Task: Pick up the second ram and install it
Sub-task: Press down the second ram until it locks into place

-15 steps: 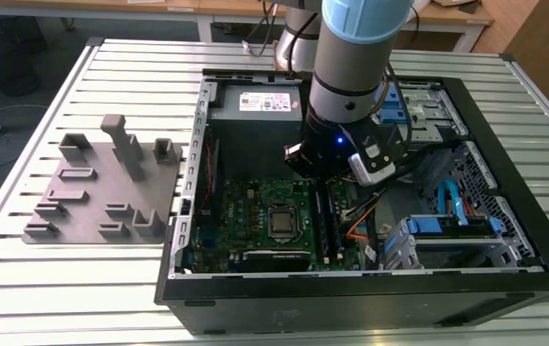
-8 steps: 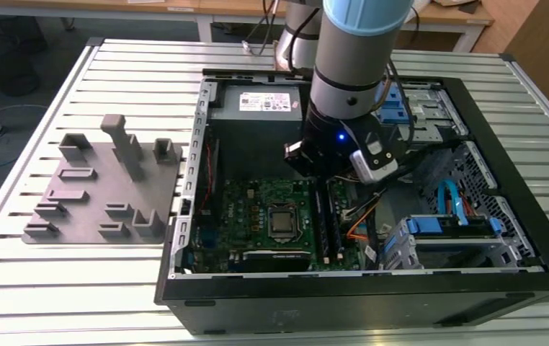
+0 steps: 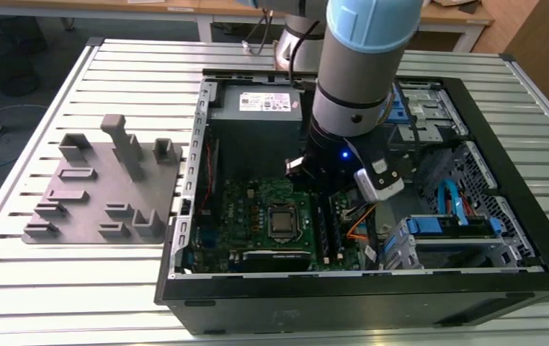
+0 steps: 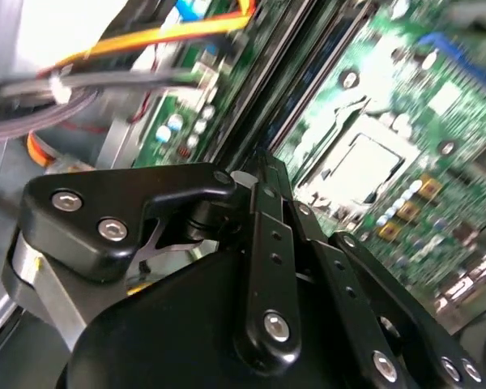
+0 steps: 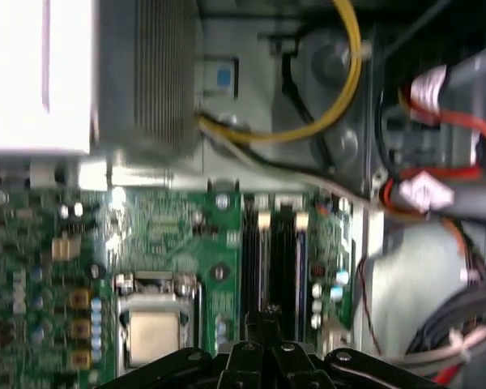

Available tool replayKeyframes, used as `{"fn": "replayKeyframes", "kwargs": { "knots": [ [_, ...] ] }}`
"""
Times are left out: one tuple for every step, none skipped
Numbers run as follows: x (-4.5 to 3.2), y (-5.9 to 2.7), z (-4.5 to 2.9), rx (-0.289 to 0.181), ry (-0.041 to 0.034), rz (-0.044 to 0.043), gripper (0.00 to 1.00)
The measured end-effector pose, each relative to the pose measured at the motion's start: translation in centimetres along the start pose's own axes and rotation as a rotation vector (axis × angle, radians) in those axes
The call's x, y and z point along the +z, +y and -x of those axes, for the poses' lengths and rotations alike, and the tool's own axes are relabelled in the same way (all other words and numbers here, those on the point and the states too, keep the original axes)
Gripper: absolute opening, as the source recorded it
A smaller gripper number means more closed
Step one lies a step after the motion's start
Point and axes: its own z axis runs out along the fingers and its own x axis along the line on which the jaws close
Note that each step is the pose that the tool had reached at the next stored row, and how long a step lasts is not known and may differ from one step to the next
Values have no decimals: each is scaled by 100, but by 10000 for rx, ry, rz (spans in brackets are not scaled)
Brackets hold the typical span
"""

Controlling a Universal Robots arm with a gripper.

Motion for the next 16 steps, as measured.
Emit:
{"fn": "replayKeyframes", "kwargs": {
  "knots": [
    [5,-44,0,0,1,-2,11],
    [11,-87,0,0,0,0,11],
    [15,-128,0,0,0,0,11],
    [18,-164,0,-1,2,-6,11],
    [22,-194,0,-1,1,-6,11],
    [24,-216,0,-1,1,-9,11],
    [26,-235,0,-1,1,-13,11],
    [29,-250,0,-1,1,-16,11],
    [30,-261,0,-1,2,-23,11],
    [32,-268,0,0,1,-24,11],
    [35,-273,0,0,2,-25,11],
    [39,-277,0,0,2,-26,11],
    [44,-281,0,-1,2,-27,11],
    [51,-284,0,0,1,-26,11],
    [55,-285,0,0,1,-26,11],
    [59,-286,-1,0,2,-26,11]
  ]
}}
